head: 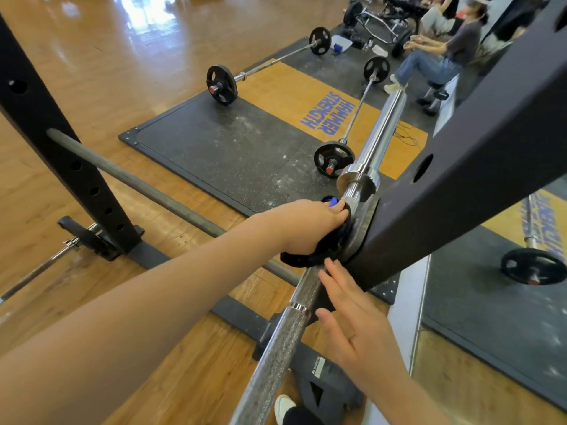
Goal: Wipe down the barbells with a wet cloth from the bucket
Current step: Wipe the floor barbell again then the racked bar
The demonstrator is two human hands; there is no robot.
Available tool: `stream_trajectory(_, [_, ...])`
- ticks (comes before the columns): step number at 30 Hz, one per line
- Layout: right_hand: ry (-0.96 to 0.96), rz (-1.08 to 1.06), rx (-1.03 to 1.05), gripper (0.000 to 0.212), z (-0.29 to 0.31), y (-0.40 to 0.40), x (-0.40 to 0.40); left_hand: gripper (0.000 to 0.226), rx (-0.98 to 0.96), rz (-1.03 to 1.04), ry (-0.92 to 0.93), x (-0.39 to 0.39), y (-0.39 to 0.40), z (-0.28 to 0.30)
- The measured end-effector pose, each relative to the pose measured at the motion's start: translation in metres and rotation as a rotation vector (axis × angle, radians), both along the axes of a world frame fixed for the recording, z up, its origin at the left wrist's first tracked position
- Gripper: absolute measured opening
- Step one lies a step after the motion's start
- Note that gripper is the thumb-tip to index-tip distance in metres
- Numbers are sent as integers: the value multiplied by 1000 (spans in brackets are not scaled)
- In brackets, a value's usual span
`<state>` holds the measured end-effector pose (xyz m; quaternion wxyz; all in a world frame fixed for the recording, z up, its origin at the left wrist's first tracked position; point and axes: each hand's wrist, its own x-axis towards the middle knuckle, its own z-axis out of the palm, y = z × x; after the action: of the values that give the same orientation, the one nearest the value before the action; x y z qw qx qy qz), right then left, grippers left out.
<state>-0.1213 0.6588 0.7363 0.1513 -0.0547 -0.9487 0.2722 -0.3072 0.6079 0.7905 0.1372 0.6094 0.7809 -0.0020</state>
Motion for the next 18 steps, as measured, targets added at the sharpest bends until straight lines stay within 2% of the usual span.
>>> stream_trajectory(2, [-11,49,26,51,0,2,1,70,-7,-28,-36,2,-12,-4])
stream_trajectory(5, [-9,83,34,50,-2,-1,5,68,38,-9,-211,3,-30,-7])
stream_trajectory(7, [-10,72,11,50,-5,-3,5,66,63,2,-258,6,-33,-7])
stream_trajectory(11, [-19,32,-57,54,-9,-8,3,67,69,-22,-154,6,-12,-4])
stream_trajectory(18, [-24,31,-66,44,-12,-6,2,65,83,97,-87,-8,25,5])
